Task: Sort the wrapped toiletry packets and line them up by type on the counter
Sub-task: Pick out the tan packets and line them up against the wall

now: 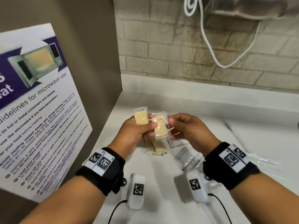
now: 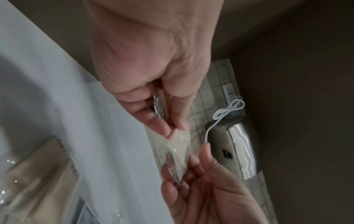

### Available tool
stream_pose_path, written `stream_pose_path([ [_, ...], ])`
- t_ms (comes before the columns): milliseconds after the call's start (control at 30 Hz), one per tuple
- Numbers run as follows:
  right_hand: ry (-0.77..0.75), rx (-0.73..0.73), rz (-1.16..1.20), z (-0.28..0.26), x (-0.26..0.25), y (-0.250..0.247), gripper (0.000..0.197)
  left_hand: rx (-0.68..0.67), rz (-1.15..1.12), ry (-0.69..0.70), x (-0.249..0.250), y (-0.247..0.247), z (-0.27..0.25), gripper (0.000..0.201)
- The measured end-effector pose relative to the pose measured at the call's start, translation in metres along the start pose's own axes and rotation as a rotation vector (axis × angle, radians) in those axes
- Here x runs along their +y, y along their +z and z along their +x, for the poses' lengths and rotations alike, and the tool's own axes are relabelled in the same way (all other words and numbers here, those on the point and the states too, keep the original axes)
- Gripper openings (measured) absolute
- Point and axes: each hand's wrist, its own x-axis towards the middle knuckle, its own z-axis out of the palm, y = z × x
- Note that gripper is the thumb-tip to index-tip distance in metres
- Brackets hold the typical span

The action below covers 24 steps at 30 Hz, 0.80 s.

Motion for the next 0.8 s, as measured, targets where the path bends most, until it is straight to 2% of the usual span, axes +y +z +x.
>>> stream_pose_path([
  [67,0.115,-0.103,0.024,-0.002,-0.001,0.001,0.009,-0.010,0.010,0.018,0.002,0.005,0.000,0.025],
  [200,0.111,-0.043,0.089,0.000,0.002,0.004,0.011,-0.038,0.073,-0.030,0.004,0.006,-0.001,0.012],
  [300,0.106,-0.062,0.099,0.001,0.000,0.002,0.010,-0.050,0.120,-0.065,0.003,0.004,-0.002,0.013],
  [367,0.053,-0.052,-0.017,0.004,-0.004,0.001,0.017,-0.063,0.186,-0.054,0.006,0.004,-0.003,0.009],
  [467,-0.039,-0.043,-0.161,0.012,-0.022,-0.006,0.028,-0.154,0.320,-0.046,0.016,0.005,-0.004,0.007],
  [567,-0.033,-0.183,-0.635,0.014,-0.051,-0.009,0.020,-0.213,0.447,-0.038,0.023,0.007,-0.004,0.007],
  [633,-0.038,-0.222,-0.793,0.014,-0.065,-0.009,0.012,-0.192,0.440,-0.019,0.024,0.008,-0.005,0.006],
  [667,-0.054,-0.211,-0.739,0.014,-0.068,-0.011,0.009,-0.149,0.390,-0.010,0.023,0.008,-0.006,0.005],
  [767,-0.026,-0.121,-0.176,0.018,-0.061,-0.024,0.010,-0.036,0.190,-0.029,0.020,0.003,-0.005,0.003],
  [800,-0.018,-0.072,-0.150,0.020,-0.054,-0.028,0.012,-0.031,0.163,-0.049,0.019,0.002,-0.005,0.005],
])
